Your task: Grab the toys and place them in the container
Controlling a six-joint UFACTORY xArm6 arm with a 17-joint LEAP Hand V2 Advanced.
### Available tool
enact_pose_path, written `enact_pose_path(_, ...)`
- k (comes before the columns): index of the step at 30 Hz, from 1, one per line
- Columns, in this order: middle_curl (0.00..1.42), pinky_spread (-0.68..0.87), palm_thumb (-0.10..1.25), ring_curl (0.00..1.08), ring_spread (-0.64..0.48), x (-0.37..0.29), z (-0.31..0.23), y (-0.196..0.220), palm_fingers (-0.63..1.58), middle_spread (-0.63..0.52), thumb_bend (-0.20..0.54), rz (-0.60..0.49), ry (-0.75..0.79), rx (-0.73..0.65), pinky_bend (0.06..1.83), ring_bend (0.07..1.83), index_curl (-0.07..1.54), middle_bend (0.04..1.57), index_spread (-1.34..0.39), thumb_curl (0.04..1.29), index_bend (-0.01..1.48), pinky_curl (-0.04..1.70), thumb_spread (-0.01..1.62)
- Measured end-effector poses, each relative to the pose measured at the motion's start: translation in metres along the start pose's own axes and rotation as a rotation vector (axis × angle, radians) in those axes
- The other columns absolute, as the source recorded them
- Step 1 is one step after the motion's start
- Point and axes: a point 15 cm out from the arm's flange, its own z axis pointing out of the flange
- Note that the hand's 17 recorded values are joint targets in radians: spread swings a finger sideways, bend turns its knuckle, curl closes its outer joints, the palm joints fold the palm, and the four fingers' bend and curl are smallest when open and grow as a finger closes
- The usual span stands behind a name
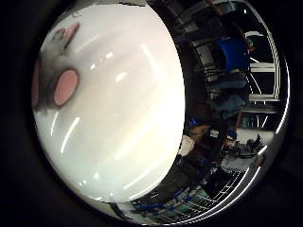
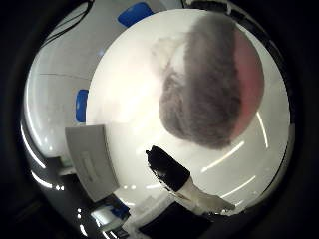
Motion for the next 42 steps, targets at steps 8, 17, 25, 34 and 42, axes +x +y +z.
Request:
enact_pose_path(8, 0.32, 0.51, 0.38, 0.21, 0.25, -0.027, -0.034, 0.015, 0.17, 0.18, -0.021, -0.026, -0.028, -0.028, 0.68, 0.55, 0.26, 0.31, -0.21, 0.28, 0.16, 0.25, 1.15)
enact_pose_path(17, 0.32, 0.52, 0.39, 0.21, 0.25, -0.051, -0.019, 0.004, 0.17, 0.19, -0.02, -0.048, -0.032, -0.012, 0.67, 0.55, 0.27, 0.31, -0.21, 0.28, 0.16, 0.23, 1.14)
enact_pose_path(25, 0.32, 0.52, 0.39, 0.2, 0.26, -0.061, 0.016, 0.006, 0.18, 0.19, -0.02, -0.05, -0.036, -0.055, 0.66, 0.53, 0.27, 0.31, -0.21, 0.28, 0.15, 0.23, 1.14)
enact_pose_path(34, 0.35, 0.51, 0.45, 0.24, 0.2, -0.07, 0.031, 0.01, 0.34, 0.08, -0.013, -0.051, -0.038, -0.083, 0.64, 0.7, 0.24, 0.41, -0.2, 0.29, 0.11, 0.21, 1.15)
enact_pose_path(42, 0.63, -0.34, 0.6, 0.47, -0.25, -0.061, 0.023, 0.013, 1.22, -0.25, -0.007, -0.039, -0.038, -0.086, 1.21, 1.21, 0.28, 0.9, -0.37, 0.31, 0.41, 0.41, 1.18)
